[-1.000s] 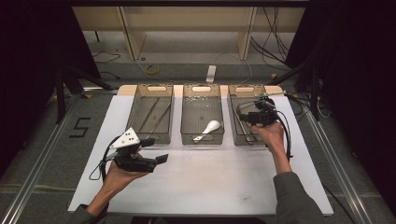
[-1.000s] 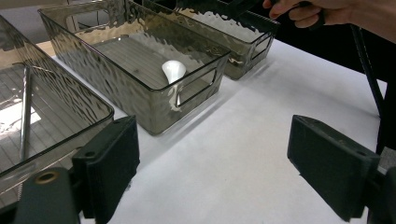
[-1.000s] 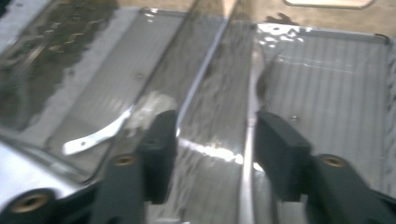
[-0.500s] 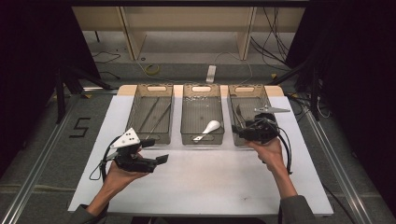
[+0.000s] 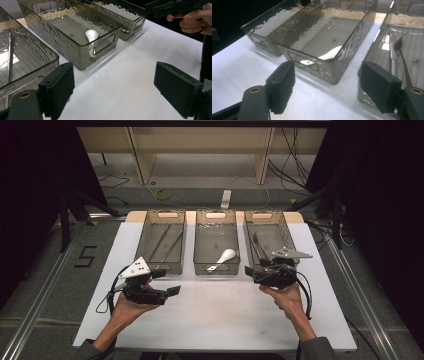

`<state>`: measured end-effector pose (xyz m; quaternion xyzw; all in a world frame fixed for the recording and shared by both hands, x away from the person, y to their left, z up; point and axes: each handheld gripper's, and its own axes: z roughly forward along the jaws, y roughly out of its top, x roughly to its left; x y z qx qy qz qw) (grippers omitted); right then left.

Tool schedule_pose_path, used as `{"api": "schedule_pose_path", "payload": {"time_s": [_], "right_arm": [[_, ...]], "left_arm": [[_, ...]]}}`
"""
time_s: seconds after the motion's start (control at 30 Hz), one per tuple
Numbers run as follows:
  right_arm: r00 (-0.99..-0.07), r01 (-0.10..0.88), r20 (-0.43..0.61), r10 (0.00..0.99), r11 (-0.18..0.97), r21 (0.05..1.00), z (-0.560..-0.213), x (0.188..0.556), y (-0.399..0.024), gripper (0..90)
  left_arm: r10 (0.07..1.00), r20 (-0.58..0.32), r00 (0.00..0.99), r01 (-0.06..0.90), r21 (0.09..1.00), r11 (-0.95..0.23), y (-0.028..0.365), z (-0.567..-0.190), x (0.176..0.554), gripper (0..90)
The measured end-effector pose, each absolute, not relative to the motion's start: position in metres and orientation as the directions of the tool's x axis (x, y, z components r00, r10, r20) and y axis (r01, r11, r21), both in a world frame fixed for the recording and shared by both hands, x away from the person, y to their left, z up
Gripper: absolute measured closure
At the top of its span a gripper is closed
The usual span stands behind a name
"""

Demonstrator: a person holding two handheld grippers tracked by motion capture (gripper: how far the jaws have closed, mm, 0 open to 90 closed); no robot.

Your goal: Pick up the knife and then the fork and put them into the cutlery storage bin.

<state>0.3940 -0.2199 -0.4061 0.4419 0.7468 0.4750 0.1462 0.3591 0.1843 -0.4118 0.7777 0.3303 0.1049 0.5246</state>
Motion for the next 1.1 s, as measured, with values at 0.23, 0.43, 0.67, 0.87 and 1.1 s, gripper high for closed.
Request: {"api": "schedule_pose_path", "payload": {"time_s": [0.23, 0.43, 0.67, 0.87, 1.1], "right_arm": [[-0.620, 0.477, 0.192, 0.760, 0.172, 0.862, -0.407, 0.375, -0.216, 27.5], [-0.639, 0.455, 0.187, 0.746, 0.171, 0.874, -0.409, 0.359, -0.216, 26.2], [-0.643, 0.429, 0.186, 0.743, 0.147, 0.891, -0.414, 0.343, -0.224, 26.1], [-0.640, 0.424, 0.181, 0.747, 0.147, 0.894, -0.425, 0.328, -0.232, 25.3], [-0.634, 0.421, 0.167, 0.755, 0.156, 0.894, -0.430, 0.317, -0.237, 24.0]], "left_arm": [[0.618, -0.193, 0.762, 0.407, 0.885, -0.225, 0.185, -0.412, 0.359, 16.2], [0.609, -0.200, 0.768, 0.406, 0.886, -0.222, 0.185, -0.412, 0.358, 16.2], [0.601, -0.227, 0.767, 0.421, 0.884, -0.203, 0.188, -0.412, 0.359, 16.2], [0.592, -0.245, 0.767, 0.428, 0.884, -0.190, 0.189, -0.412, 0.357, 16.2], [0.580, -0.264, 0.771, 0.441, 0.877, -0.188, 0.188, -0.415, 0.352, 16.2]]}}
